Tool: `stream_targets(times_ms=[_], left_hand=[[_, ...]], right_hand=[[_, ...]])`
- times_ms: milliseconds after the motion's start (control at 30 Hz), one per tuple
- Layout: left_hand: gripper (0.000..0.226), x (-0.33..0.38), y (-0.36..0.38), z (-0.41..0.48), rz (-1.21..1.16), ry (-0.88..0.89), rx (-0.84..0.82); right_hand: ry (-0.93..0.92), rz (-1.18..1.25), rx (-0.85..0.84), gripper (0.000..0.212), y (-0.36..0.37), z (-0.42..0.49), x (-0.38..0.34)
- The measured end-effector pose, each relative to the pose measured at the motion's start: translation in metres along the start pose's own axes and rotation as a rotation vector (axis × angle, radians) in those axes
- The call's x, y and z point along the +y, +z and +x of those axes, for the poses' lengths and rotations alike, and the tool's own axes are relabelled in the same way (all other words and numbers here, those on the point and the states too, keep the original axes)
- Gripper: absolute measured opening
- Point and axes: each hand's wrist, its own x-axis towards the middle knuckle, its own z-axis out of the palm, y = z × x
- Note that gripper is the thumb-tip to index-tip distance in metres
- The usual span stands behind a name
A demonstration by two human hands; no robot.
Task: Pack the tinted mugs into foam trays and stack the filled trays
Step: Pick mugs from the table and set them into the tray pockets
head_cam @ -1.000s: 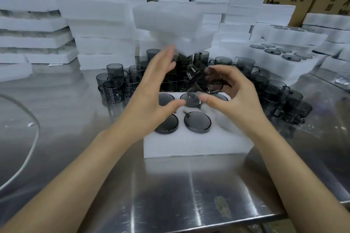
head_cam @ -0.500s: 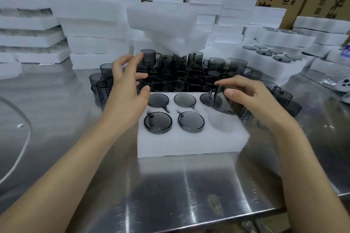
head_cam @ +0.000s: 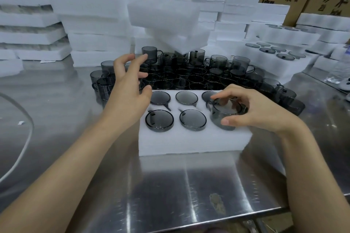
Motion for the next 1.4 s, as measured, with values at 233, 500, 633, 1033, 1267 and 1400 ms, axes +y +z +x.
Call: stream_targets(times_ms=[233, 500, 633, 1033, 1267, 1400], left_hand=[[0.055, -0.003, 0.002, 0.001, 0.041, -0.008, 0.002], [0.049, -0.013, 0.001, 0.002, 0.127, -0.099, -0.04], [0.049, -0.018, 0.003, 0.002, 0.17, -0.128, -0.068], [0.046, -0.021, 0.018, -0.001, 0.114, -0.212, -0.098], [0.053, -0.024, 0.022, 0.003, 0.173, -0.336, -0.122], [0.042, -0.03, 0.023, 0.004, 0.065, -0.399, -0.071]], right_hand=[[-0.085, 0.069, 0.09, 0.067, 0.006, 0.001, -0.011], [0.031, -0.159, -0.081, 0.046, 0.023, 0.007, -0.017], [0.13, -0.441, -0.178, 0.053, 0.027, 0.006, -0.015], [0.286, -0.686, -0.228, 0.082, 0.042, 0.005, -0.029], [0.273, -0.61, -0.205, 0.086, 0.043, 0.007, -0.026], [0.039, -0.617, 0.027, 0.078, 0.053, -0.011, -0.02]])
